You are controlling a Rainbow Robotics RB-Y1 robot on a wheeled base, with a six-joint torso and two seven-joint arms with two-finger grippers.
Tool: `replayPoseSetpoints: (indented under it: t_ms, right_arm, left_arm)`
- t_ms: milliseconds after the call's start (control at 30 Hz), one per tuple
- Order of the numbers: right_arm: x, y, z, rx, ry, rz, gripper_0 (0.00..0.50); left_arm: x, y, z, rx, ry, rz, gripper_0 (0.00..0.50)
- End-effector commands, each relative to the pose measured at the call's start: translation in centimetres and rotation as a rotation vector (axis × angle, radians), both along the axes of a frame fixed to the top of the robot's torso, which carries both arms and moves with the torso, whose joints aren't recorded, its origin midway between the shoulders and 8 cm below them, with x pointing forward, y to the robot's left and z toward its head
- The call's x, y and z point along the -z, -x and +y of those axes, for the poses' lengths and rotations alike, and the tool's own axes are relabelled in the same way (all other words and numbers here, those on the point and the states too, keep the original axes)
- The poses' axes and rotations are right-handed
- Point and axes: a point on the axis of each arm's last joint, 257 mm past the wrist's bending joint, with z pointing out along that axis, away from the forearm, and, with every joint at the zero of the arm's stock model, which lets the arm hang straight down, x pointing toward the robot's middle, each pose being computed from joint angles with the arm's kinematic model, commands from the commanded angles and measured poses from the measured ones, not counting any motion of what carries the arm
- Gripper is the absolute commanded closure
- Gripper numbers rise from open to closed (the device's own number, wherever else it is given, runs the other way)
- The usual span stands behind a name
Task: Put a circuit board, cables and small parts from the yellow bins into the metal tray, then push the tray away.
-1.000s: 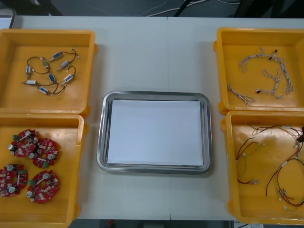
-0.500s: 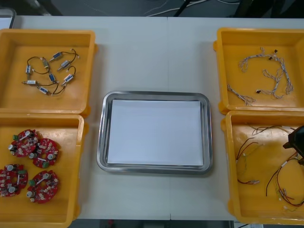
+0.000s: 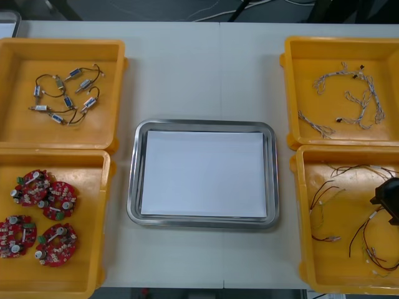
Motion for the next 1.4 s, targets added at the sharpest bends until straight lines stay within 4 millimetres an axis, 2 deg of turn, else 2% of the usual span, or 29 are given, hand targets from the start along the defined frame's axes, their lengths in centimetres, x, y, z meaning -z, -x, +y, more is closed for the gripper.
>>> replayPoseSetpoints:
  t_ms: [33, 167, 367, 667, 933, 967, 1000, 1067, 1133, 1400]
  right_arm:
    - [1.5, 0.9, 0.7, -0.033, 0.017, 0.016, 0.0]
    - [1.7, 0.7, 0.6, -0.032, 0.025, 0.009, 0.0]
    - [3.1, -0.2, 0.6, -0.039, 0.038, -0.008, 0.0]
    - [4.0, -0.2, 0.7, -0.042, 0.053, -0.003, 0.0]
    - [4.2, -0.1, 1.0, -0.042, 0.049, 0.003, 0.0]
    - [4.2, -0.1, 1.0, -0.044, 0.048, 0.003, 0.087]
    - [4.2, -0.1, 1.0, -0.044, 0.049, 0.003, 0.144]
    - [4.2, -0.1, 1.0, -0.046, 0.051, 0.003, 0.417]
    - [4.2, -0.1, 0.9, -0.047, 0.052, 0.004, 0.5]
    - [4.0, -0.3, 0.8, -0.064, 0.066, 0.001, 0.5]
  left_arm:
    - [-1.0, -1.3, -1.1, -0.128, 0.035, -0.076, 0.0]
    - [-0.4, -0.5, -0.3, -0.181, 0.044, -0.072, 0.0]
    - [0.2, 0.3, 0.0, -0.246, 0.086, -0.088, 0.0]
    - [2.3, 2.0, -0.6, -0.292, 0.137, -0.062, 0.0]
    - [4.6, 3.5, -2.4, -0.28, 0.176, -0.013, 0.0]
    - [4.7, 3.7, -2.6, -0.28, 0.18, -0.011, 0.0]
    - [4.8, 3.8, -2.6, -0.281, 0.178, -0.009, 0.0]
    - [4.9, 3.8, -2.9, -0.277, 0.184, -0.007, 0.0]
    - [4.9, 3.8, -3.0, -0.282, 0.187, -0.007, 0.0]
    - [5.3, 3.1, -3.9, -0.264, 0.19, -0.008, 0.0]
